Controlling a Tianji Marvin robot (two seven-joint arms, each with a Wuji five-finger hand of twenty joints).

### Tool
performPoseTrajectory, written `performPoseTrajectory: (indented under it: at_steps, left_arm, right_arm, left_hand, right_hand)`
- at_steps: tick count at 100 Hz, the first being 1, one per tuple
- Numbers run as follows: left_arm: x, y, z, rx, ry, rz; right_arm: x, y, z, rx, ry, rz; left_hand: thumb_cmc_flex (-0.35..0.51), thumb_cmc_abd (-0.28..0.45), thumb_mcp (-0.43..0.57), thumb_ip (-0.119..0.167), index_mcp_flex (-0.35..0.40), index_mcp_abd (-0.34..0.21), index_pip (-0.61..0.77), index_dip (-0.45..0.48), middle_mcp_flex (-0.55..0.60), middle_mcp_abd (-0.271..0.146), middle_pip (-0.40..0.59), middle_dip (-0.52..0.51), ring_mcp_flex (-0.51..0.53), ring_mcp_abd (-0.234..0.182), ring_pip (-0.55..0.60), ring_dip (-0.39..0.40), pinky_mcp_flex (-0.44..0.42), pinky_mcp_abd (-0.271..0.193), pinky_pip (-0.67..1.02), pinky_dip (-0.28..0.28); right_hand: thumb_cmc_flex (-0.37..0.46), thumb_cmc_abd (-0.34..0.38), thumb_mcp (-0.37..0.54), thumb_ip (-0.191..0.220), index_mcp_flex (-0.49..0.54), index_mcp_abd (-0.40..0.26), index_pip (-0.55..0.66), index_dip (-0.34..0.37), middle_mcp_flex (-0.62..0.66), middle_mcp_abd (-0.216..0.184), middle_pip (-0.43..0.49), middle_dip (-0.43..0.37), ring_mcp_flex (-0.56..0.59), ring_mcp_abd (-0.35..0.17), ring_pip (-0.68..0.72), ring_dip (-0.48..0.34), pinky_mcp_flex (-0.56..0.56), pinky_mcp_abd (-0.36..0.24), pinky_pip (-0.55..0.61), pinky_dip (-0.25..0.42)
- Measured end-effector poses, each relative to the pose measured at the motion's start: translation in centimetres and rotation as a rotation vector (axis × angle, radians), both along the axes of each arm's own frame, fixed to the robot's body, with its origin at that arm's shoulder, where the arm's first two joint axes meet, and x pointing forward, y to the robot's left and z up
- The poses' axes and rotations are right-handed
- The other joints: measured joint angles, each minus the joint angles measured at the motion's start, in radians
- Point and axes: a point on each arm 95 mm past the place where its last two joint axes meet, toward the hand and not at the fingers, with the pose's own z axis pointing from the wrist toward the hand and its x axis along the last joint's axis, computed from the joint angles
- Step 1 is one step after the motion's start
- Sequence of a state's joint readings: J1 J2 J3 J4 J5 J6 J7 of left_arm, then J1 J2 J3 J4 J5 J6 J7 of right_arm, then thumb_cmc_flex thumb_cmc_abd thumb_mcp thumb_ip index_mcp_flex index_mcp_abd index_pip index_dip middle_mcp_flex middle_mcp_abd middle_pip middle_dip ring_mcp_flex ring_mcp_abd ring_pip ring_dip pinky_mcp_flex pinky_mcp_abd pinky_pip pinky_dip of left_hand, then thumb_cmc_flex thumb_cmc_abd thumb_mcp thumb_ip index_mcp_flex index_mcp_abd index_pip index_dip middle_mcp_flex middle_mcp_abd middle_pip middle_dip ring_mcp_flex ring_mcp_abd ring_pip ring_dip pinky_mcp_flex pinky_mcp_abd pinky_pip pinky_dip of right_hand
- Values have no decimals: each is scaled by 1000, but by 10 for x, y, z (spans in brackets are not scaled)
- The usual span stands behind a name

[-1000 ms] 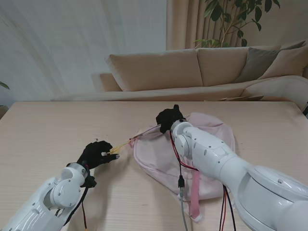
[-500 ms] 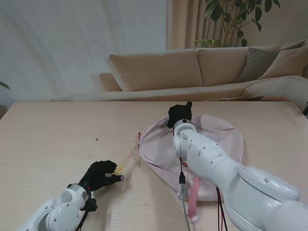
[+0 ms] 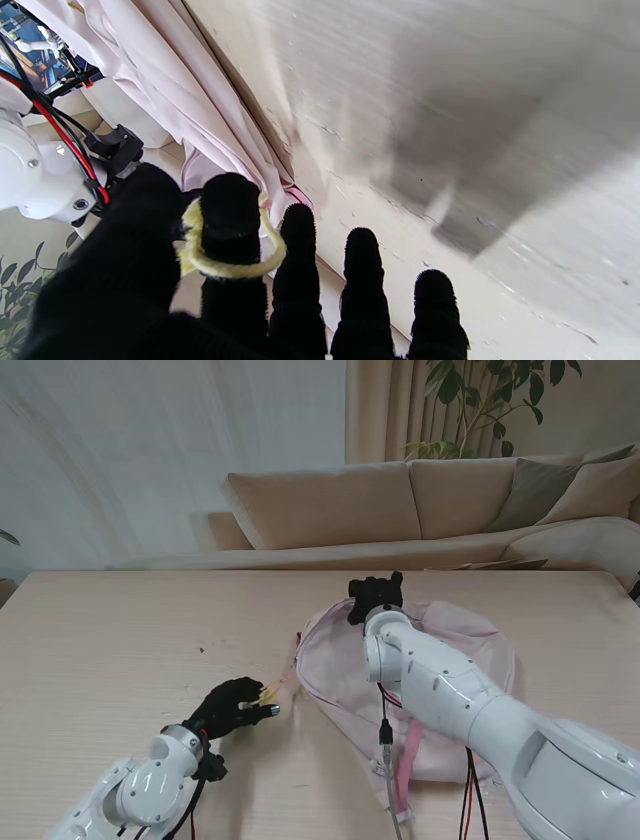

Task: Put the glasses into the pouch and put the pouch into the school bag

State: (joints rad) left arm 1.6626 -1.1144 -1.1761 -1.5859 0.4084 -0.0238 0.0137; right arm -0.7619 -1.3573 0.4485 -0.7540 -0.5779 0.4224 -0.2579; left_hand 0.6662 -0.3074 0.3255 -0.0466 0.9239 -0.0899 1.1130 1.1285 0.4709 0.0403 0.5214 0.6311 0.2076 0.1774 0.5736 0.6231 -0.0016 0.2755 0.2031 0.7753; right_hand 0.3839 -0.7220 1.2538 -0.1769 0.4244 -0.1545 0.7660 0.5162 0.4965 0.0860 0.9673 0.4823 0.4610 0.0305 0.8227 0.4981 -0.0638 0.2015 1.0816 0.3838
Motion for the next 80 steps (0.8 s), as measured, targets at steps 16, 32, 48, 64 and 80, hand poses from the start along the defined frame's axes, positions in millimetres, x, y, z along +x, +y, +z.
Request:
performPoseTrajectory:
  at_steps: [16, 32, 48, 64, 80]
  left_arm:
    - [1, 0, -2, 10, -6, 4]
    - [2, 0, -4, 6, -3, 10]
    - [1, 1, -4, 0, -7, 17]
    - [-1, 3, 0, -3, -26, 32]
    - [-2, 6, 2, -3, -29, 43]
  right_arm:
    - [1, 1, 14, 9, -101, 213]
    - [-7, 18, 22, 50, -78, 497]
    - [-10, 35, 22, -49, 56, 659]
    - [-11, 47, 21, -101, 149, 762]
    - [-17, 56, 16, -184, 253, 811]
  left_hand:
    - [0, 0, 0, 0, 0, 0, 0, 0, 0, 0, 0, 0, 0, 0, 0, 0, 0, 0, 0, 0]
    - [0, 0, 0, 0, 0, 0, 0, 0, 0, 0, -19, -11, 0, 0, 0, 0, 0, 0, 0, 0]
    - [0, 0, 0, 0, 0, 0, 0, 0, 0, 1, -19, -12, 0, 0, 0, 0, -1, 0, 0, 0]
    - [0, 0, 0, 0, 0, 0, 0, 0, 0, 1, -19, -21, 0, 0, 0, 0, -1, 0, 0, 0]
    - [0, 0, 0, 0, 0, 0, 0, 0, 0, 1, -19, -21, 0, 0, 0, 0, -5, 0, 0, 0]
  right_hand:
    - [-8, -10, -8, 0, -214, -69, 55, -78, -215, -103, -66, -51, -87, -73, -70, -30, -15, -15, -135, -13]
    - [-7, -52, 21, 0, -260, -198, 9, -142, -250, -193, -150, -97, -146, -131, -187, -86, -15, -49, -139, 13]
    - [-4, -112, 66, 0, -260, -224, -21, -189, -259, -241, -258, -138, -199, -161, -338, -164, -15, -50, -190, -15]
    - [-2, -166, 83, -1, -277, -250, -42, -212, -265, -262, -344, -164, -239, -181, -399, -192, -25, -51, -287, -49]
    - [50, -261, 127, -2, -202, -273, -39, -214, -265, -262, -336, -165, -239, -181, -400, -203, -27, -49, -315, -49]
